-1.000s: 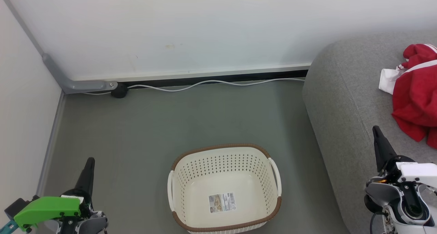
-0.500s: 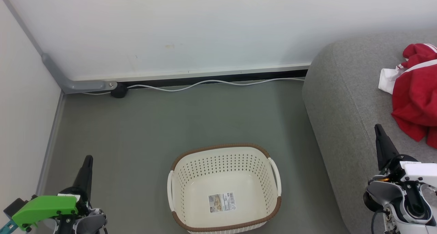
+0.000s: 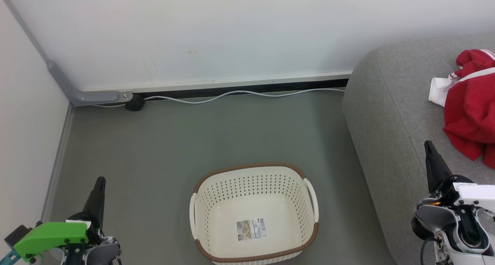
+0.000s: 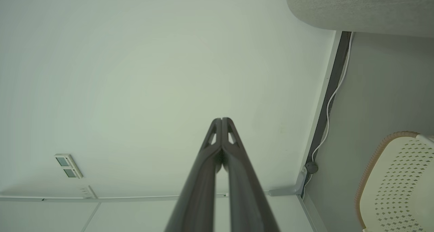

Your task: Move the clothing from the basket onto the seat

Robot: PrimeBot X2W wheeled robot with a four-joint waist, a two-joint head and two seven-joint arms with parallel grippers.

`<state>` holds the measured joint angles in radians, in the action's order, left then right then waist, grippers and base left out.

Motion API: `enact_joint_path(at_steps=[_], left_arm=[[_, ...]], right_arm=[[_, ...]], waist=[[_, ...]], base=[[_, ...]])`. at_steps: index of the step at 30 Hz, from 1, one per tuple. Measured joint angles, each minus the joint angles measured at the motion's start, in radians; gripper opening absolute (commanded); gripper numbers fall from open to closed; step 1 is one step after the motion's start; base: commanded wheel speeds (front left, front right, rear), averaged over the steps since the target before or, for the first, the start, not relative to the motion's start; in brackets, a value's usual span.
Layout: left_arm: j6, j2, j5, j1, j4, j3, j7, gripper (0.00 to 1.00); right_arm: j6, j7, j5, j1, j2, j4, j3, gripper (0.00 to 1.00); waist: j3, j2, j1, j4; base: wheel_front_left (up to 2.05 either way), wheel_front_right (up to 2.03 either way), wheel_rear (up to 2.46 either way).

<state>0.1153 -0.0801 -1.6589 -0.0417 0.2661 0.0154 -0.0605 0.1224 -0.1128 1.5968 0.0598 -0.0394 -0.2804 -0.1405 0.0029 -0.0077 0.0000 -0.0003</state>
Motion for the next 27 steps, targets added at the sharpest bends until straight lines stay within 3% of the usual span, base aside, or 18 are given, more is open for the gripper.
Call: enact_joint_path(at_steps=[27], left_arm=[[0.0,0.001,0.0,-0.001,0.008,0.002,0.0,0.0]], right_arm=[[0.0,0.0,0.002,0.0,0.0,0.0,0.0,0.0]], waist=[[0.0,0.0,0.0,0.0]], base=[[0.0,0.0,0.0]])
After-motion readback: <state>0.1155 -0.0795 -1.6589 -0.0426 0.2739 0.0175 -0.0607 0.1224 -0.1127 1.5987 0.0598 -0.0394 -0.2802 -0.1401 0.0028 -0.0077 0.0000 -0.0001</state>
